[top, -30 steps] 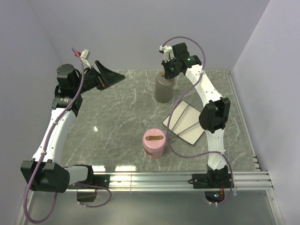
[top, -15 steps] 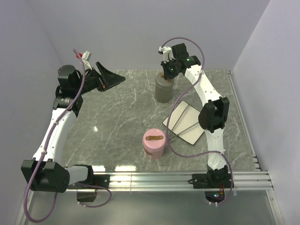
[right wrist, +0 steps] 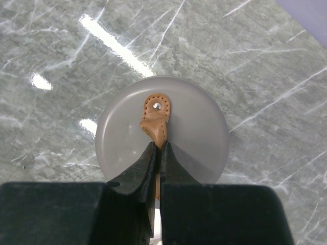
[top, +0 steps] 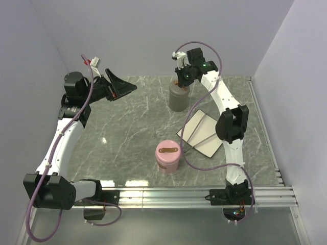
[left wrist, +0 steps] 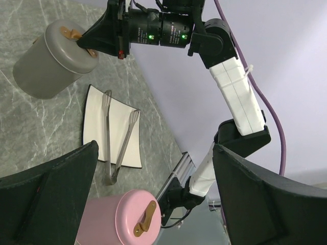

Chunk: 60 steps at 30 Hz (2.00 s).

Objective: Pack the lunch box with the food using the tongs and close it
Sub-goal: Close the box lid on the packing box, then move the packing box to the center of the board.

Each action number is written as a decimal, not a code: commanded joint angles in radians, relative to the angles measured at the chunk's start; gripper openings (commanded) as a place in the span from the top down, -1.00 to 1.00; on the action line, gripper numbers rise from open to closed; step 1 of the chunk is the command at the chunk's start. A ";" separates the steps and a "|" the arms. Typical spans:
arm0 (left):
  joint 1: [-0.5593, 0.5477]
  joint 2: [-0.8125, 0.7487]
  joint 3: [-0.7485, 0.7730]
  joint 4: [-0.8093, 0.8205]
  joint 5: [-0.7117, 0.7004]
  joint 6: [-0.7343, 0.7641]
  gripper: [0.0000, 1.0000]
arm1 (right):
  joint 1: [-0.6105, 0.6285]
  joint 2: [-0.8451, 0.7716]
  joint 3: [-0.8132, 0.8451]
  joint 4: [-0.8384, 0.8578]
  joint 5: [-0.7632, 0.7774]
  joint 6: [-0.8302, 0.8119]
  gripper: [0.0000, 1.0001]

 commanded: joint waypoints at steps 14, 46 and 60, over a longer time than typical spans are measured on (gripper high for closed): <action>-0.004 -0.009 0.025 0.011 0.028 0.022 -0.99 | -0.036 -0.132 -0.106 0.114 -0.110 0.150 0.25; 0.062 0.011 0.071 -0.003 0.007 0.053 -0.99 | -0.364 -0.085 -0.485 0.757 -0.392 1.045 0.07; 0.107 0.027 0.062 0.041 0.014 0.033 -0.99 | -0.295 0.058 -0.535 0.910 -0.483 1.185 0.12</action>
